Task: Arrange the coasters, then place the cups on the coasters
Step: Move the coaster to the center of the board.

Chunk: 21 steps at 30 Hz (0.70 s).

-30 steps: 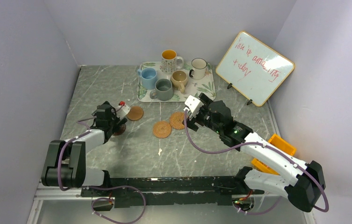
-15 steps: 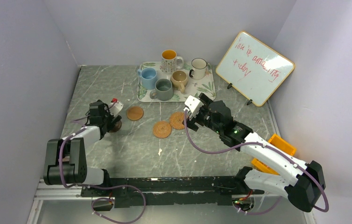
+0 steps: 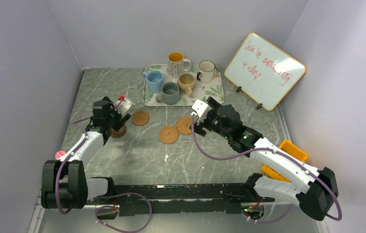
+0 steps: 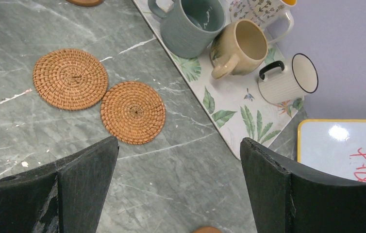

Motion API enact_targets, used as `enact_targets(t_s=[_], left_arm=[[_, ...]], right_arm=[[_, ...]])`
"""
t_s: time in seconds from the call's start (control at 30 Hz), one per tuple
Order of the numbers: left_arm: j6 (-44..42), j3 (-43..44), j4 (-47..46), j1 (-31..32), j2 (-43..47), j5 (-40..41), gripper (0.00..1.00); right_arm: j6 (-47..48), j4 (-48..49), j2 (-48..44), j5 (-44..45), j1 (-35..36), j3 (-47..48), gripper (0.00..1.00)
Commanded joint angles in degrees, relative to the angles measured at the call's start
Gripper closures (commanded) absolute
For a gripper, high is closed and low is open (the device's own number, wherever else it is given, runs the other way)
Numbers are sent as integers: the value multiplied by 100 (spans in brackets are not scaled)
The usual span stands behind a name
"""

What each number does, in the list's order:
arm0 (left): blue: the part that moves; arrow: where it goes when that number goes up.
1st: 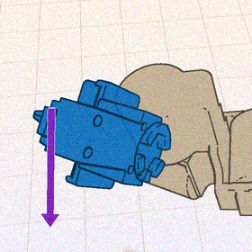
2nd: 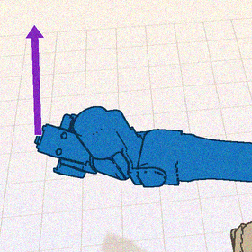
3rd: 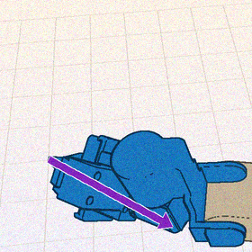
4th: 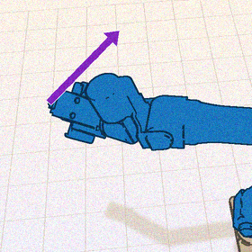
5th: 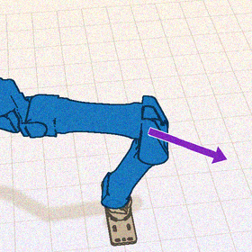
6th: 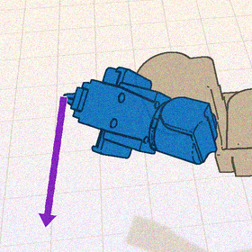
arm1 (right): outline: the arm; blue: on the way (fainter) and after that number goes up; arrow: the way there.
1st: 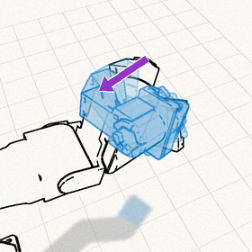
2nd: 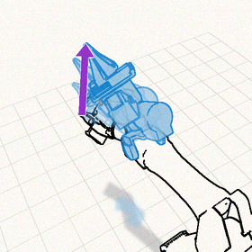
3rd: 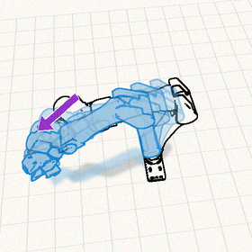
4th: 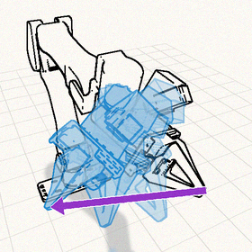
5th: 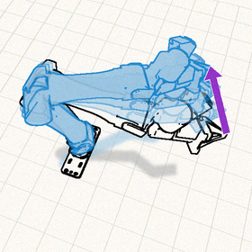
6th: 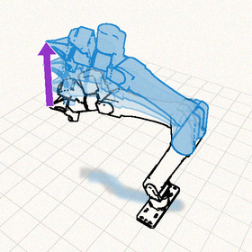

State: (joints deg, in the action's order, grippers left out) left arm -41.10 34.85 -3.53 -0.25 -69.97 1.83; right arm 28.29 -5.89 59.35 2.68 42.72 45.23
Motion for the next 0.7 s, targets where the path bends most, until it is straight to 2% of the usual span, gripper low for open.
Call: enact_targets(t_s=[0.0, 0.2, 0.47, 0.67], left_arm=[[95, -136, -42, 449, 73, 84, 0], [281, -235, -82, 788, 152, 229, 0], [690, -452, -332, 823, 340, 5, 0], [819, -636, -637, 965, 137, 306, 0]], right_arm=[[18, 328, -112, -39, -9, -41, 0], [12, 325, -104, -39, -9, -41, 0], [48, 363, -119, 20, -9, -80, 0], [80, 424, -85, 74, 0, -120, 0]])
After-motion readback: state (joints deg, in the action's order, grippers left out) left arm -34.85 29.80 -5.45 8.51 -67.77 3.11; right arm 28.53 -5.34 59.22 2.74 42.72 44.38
